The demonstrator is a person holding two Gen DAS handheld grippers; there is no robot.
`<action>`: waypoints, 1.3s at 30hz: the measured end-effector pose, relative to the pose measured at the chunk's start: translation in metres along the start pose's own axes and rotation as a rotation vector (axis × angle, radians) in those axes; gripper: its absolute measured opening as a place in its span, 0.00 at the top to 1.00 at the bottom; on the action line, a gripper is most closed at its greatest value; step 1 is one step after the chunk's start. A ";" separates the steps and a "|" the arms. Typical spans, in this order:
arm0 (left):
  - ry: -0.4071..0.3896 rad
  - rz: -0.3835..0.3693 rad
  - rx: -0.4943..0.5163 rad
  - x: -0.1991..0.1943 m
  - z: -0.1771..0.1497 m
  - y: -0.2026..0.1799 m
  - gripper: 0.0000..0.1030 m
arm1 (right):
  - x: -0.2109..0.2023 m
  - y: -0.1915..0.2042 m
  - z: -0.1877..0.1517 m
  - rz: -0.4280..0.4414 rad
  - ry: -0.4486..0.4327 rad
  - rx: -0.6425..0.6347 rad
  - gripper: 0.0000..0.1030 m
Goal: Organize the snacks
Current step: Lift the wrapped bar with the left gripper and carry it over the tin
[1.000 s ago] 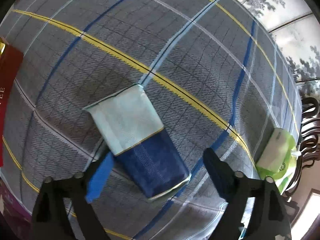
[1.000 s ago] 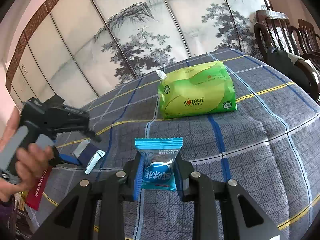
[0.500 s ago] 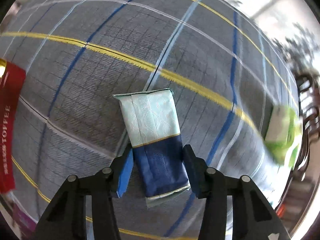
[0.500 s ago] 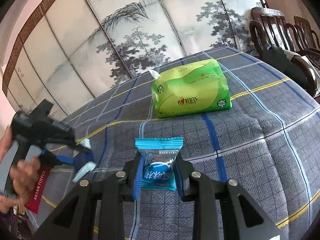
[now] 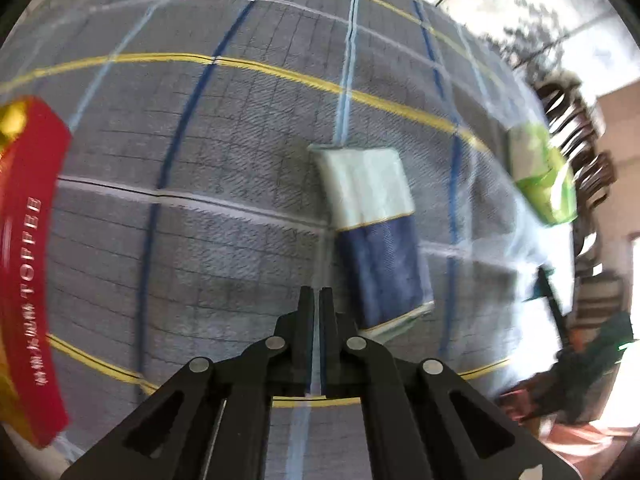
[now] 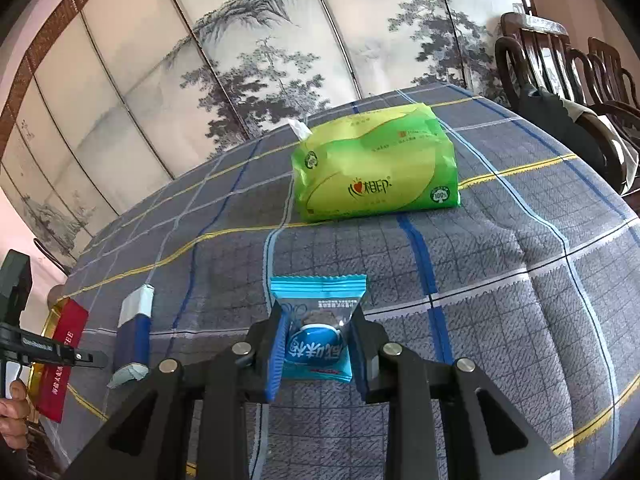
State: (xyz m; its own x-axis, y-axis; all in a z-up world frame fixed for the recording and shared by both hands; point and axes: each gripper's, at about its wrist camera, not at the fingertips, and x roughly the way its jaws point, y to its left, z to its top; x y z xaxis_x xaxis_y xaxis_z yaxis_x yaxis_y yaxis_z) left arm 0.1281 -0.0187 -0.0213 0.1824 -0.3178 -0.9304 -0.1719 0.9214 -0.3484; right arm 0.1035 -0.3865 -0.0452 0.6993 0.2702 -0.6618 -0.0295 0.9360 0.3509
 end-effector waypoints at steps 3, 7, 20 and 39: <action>0.000 0.035 -0.064 -0.001 0.007 -0.004 0.19 | 0.004 0.003 0.000 -0.015 0.020 -0.015 0.72; -0.052 0.044 -0.071 -0.002 0.016 -0.022 0.18 | 0.004 0.002 0.000 -0.012 0.020 -0.015 0.72; -0.016 0.343 0.036 0.041 0.025 -0.073 0.55 | -0.001 -0.001 -0.002 0.031 -0.007 0.000 0.71; -0.184 0.122 0.203 -0.050 -0.072 0.017 0.55 | 0.006 0.006 0.001 -0.003 0.019 -0.013 0.72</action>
State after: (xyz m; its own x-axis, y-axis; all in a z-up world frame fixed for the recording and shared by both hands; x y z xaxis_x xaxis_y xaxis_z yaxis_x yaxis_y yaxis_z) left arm 0.0467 -0.0029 0.0110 0.3477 -0.1733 -0.9215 -0.0093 0.9821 -0.1882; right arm 0.1086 -0.3792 -0.0466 0.6855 0.2719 -0.6754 -0.0374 0.9396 0.3402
